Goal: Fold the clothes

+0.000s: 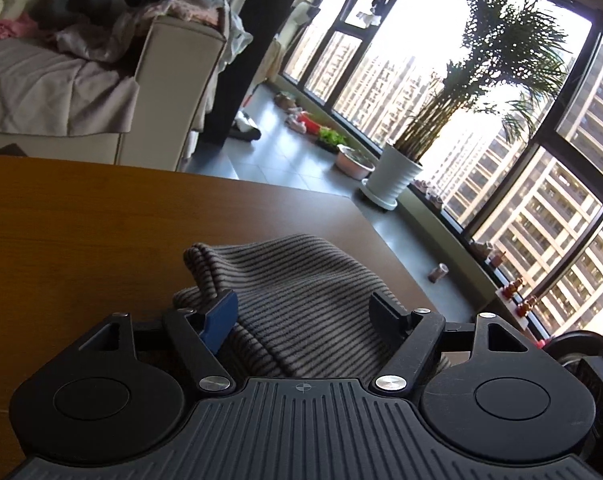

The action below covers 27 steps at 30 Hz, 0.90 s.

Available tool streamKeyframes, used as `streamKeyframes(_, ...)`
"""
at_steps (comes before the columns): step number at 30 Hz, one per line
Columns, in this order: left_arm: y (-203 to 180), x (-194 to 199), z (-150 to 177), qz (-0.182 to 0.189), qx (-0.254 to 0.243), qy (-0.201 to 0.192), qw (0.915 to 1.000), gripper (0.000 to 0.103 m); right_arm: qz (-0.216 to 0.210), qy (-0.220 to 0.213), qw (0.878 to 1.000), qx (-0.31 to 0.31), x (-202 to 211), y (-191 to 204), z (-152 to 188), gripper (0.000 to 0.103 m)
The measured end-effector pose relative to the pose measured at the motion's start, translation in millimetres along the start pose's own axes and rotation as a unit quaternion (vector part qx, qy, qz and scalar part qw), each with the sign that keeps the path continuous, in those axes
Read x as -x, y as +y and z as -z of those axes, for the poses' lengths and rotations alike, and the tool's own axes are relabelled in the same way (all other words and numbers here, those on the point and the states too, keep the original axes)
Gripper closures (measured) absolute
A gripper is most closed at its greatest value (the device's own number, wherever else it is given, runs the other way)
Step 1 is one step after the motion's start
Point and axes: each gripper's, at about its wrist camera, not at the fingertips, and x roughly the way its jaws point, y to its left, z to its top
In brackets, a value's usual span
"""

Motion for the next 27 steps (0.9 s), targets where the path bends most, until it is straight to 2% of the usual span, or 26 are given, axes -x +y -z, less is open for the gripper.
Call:
streamKeyframes(2, -2.3, 8.4, 7.2, -0.002, 0.003, 0.01, 0.9999, 0.025, 0.001, -0.002, 1.0, 0.002, -0.5, 1.7, 0.3, 0.024)
streamKeyframes(5, 4.7, -0.5, 21.1, -0.008, 0.018, 0.048, 0.9987, 0.028, -0.002, -0.003, 1.0, 0.008, 2.6, -0.8, -2.7, 0.019)
streamKeyframes(6, 8.3, -5.1, 26.6, -0.014, 0.025, 0.059, 0.9979, 0.026, -0.003, -0.004, 1.0, 0.01, 3.6, -1.8, -3.8, 0.019)
streamKeyframes(9, 20.4, -9.0, 35.3, -0.001, 0.056, 0.063, 0.9965, 0.023, -0.015, -0.012, 1.0, 0.014, 20.2, -11.2, -17.5, 0.013)
streamKeyframes(10, 21.1, -9.3, 35.0, 0.0, 0.054, 0.061, 0.9966, 0.023, -0.017, -0.021, 0.999, 0.016, 27.8, -15.1, -22.8, 0.002)
streamKeyframes(14, 17.9, -12.2, 36.3, -0.004, 0.04, 0.058, 0.9975, 0.019, -0.006, -0.045, 0.999, -0.016, 38.3, -37.2, -46.8, 0.0)
streamKeyframes(17, 17.3, -10.7, 38.2, -0.008, 0.037, 0.056, 0.9977, 0.018, 0.004, -0.047, 0.997, -0.062, 17.5, -54.1, -56.6, 0.0)
streamKeyframes(21, 15.3, -7.7, 40.4, -0.015, 0.031, 0.054, 0.9979, 0.017, 0.011, 0.002, 0.995, -0.102, -32.4, -65.7, -61.6, 0.0)
streamKeyframes(23, 14.0, -6.3, 41.4, -0.019, 0.026, 0.053, 0.9981, 0.017, -0.003, 0.015, 0.992, -0.128, -49.2, -69.1, -58.0, 0.0)
streamKeyframes(27, 13.8, -6.4, 42.1, -0.019, 0.023, 0.053, 0.9981, 0.016, -0.037, 0.013, 0.984, -0.172, -57.6, -79.0, -51.0, 0.0)
